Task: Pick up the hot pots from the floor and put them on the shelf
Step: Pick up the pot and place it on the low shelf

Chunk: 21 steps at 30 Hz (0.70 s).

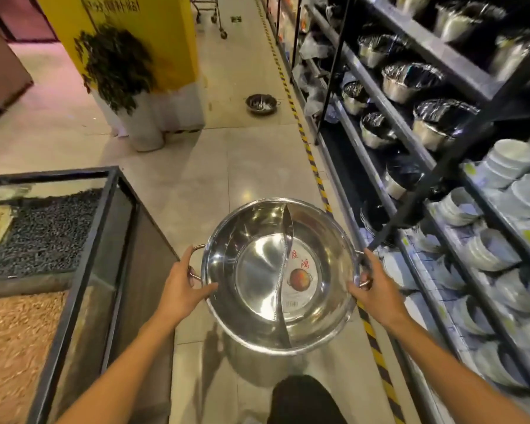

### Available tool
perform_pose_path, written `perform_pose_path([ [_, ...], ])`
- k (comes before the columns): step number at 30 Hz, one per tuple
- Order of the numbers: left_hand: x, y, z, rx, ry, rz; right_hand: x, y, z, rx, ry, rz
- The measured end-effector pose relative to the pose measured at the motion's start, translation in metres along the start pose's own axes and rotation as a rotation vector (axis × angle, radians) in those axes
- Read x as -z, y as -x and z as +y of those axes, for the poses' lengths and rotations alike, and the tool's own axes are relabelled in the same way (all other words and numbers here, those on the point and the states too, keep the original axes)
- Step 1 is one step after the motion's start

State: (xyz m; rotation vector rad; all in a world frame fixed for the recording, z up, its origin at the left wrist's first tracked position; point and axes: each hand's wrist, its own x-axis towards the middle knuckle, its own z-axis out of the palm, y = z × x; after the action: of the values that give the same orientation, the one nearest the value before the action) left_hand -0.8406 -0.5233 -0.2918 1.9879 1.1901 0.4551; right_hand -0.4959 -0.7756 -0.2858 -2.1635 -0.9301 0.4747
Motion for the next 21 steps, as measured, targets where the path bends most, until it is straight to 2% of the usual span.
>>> perform_pose_path([
  [6,-0.022,-0.166,0.019,-0.014,-0.026,-0.022,-0.019,-0.153,0.012,-0.032,-0.09,0.009],
  [14,-0.036,-0.376,0.083,-0.022,-0.016,-0.051,-0.006,-0.365,-0.009,-0.09,-0.078,0.015],
  [21,-0.063,-0.548,0.094,-0.014,-0.066,-0.08,-0.015,-0.522,-0.005,-0.255,-0.049,0.016],
])
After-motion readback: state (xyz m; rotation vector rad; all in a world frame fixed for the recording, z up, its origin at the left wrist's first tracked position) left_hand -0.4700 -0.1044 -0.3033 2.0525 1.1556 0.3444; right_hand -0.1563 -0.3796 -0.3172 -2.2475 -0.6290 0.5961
